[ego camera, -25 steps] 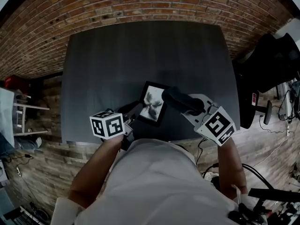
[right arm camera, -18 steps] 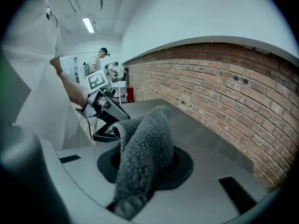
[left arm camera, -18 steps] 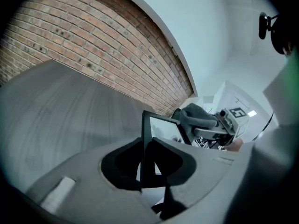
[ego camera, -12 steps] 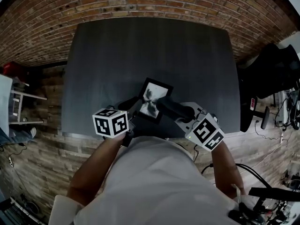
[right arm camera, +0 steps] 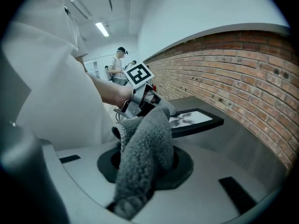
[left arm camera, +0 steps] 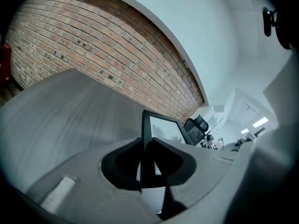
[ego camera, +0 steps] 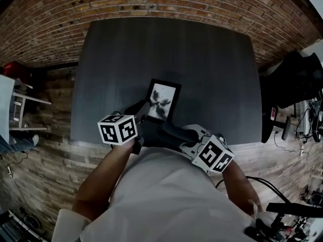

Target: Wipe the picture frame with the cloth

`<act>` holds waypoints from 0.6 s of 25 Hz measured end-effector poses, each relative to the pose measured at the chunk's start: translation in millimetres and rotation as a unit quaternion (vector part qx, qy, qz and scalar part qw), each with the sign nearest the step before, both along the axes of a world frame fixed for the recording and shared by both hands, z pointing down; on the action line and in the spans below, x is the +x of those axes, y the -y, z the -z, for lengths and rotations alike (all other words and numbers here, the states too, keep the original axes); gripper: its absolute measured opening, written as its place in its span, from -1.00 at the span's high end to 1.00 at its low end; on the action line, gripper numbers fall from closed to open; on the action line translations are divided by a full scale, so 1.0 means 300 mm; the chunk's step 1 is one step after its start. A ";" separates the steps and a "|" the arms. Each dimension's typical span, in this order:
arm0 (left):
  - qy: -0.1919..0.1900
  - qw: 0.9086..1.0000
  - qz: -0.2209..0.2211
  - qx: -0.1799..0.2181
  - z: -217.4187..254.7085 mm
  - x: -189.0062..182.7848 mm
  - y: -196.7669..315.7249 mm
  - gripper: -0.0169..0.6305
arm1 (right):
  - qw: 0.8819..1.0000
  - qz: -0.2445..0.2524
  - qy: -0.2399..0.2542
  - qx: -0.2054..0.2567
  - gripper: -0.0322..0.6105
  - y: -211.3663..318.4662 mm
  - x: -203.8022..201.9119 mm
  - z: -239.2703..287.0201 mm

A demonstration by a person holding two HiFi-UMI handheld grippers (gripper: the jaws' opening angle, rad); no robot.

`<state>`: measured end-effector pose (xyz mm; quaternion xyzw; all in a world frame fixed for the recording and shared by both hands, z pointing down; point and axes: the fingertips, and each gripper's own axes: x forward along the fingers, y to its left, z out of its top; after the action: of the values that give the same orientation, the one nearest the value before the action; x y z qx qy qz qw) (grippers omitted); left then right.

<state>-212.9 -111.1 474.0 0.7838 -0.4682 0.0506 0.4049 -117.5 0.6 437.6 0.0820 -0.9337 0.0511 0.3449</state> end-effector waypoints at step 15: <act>-0.009 0.997 0.041 -0.062 -0.232 -0.071 0.070 0.71 | 0.978 -0.188 -0.008 -0.093 0.65 -0.106 0.153 -0.285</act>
<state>-234.2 -132.1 543.6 0.7377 -0.4921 0.0560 0.4588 -71.7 32.5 523.2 0.2243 -0.8900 0.2011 0.3424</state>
